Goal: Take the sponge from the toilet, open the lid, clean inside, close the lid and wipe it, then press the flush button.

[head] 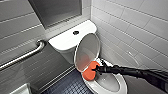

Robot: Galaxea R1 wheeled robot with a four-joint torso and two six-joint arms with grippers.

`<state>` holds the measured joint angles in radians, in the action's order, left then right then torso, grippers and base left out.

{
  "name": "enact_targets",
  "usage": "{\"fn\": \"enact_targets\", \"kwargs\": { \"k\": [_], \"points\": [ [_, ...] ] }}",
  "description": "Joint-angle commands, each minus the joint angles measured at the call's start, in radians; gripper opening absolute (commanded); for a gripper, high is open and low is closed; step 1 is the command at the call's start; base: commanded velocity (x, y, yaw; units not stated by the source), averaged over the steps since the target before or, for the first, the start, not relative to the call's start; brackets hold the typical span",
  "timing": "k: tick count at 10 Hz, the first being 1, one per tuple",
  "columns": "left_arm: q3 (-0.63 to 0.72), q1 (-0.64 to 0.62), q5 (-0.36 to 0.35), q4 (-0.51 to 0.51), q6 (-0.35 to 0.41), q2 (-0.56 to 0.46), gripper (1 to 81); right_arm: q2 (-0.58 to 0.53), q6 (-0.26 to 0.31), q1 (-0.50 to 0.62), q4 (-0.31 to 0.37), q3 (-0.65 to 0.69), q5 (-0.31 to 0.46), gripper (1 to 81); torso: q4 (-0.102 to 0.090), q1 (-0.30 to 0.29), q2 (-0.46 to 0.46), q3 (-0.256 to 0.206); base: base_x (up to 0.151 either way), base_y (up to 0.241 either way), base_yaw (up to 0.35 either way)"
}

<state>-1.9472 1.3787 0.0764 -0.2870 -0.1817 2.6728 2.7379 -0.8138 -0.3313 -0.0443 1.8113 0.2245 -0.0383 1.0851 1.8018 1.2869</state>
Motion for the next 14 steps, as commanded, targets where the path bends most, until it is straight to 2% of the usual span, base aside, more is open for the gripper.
{"fn": "enact_targets", "kwargs": {
  "k": [1, 4, 6, 11, 14],
  "points": [
    [0.018, 0.020, 0.077, 0.006, 0.002, -0.014, 81.1, 0.088, -0.027, 0.081, 0.015, -0.001, -0.040, 1.0, 0.000, 0.000, 0.000, 0.000, 0.000, 0.000, 0.000],
    [0.019, 0.020, 0.077, 0.005, 0.002, -0.013, 81.1, 0.055, -0.027, -0.027, 0.014, -0.069, -0.108, 1.0, 0.000, 0.000, 0.000, 0.000, 0.000, 0.000, 0.000],
    [0.019, 0.020, 0.079, 0.005, 0.002, -0.013, 81.1, -0.016, -0.027, -0.105, 0.007, -0.113, -0.149, 1.0, 0.000, 0.000, 0.000, 0.000, 0.000, 0.000, 0.000],
    [0.024, 0.020, 0.079, 0.003, 0.004, -0.011, 81.1, -0.292, -0.025, -0.243, 0.004, -0.280, -0.243, 1.0, 0.000, 0.000, 0.000, 0.000, 0.000, 0.000, 0.000],
    [0.028, 0.020, 0.079, 0.000, 0.005, -0.008, 81.1, -0.484, -0.024, -0.370, -0.026, -0.421, -0.330, 1.0, 0.000, 0.000, 0.000, 0.000, 0.000, 0.000, 0.000]
  ]
}}
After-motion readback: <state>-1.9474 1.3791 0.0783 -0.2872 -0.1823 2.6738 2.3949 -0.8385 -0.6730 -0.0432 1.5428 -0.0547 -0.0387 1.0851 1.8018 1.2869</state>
